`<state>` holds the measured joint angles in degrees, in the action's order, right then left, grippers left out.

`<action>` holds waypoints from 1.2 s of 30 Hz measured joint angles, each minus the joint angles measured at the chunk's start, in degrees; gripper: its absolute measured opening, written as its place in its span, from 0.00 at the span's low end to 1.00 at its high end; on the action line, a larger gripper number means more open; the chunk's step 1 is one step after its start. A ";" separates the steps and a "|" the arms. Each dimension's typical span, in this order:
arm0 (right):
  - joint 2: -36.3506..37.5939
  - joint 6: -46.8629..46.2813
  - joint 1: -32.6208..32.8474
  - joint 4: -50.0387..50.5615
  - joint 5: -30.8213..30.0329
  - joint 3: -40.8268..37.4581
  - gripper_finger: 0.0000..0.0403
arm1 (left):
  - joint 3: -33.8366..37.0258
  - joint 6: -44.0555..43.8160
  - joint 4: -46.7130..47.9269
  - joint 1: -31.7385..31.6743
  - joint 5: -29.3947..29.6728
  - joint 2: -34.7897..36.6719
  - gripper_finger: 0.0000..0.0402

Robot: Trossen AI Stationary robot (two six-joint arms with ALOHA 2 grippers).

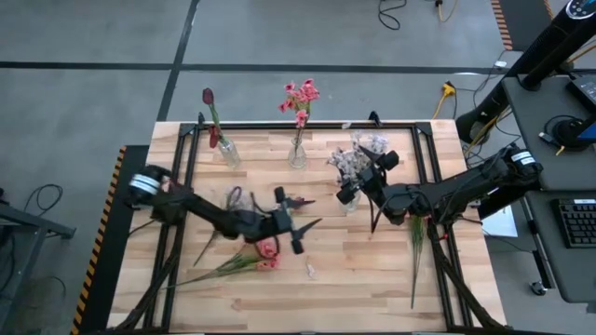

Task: Sort flowers into vase by color
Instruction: Put the right white flowers into the right transparent vase

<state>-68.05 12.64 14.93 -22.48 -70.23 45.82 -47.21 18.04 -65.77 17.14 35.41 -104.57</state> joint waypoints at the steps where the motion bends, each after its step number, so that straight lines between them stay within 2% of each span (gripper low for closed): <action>1: 0.00 -0.04 0.08 0.02 0.22 -0.02 0.90 | -1.47 -0.31 -0.80 -0.60 -0.01 -2.05 0.59; 7: 0.00 0.13 0.08 -0.09 1.61 -0.04 0.90 | -8.22 -3.46 -8.89 -5.31 0.03 -12.85 0.67; 18: 0.00 -0.07 0.08 -0.53 3.18 -0.06 0.90 | -20.27 -9.40 -9.16 -10.43 -3.59 -25.59 0.68; 31: 0.00 -0.13 0.08 -0.51 3.20 -0.09 0.90 | -25.37 -12.70 -3.62 -14.51 -8.97 -27.72 0.68; 36: 0.00 -0.76 0.08 -0.49 3.21 -0.09 0.90 | -25.39 -13.24 -3.51 -15.13 -9.30 -27.72 0.63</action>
<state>-68.05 11.88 15.00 -22.96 -67.02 45.74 -72.60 4.80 -69.28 2.01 26.11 -132.29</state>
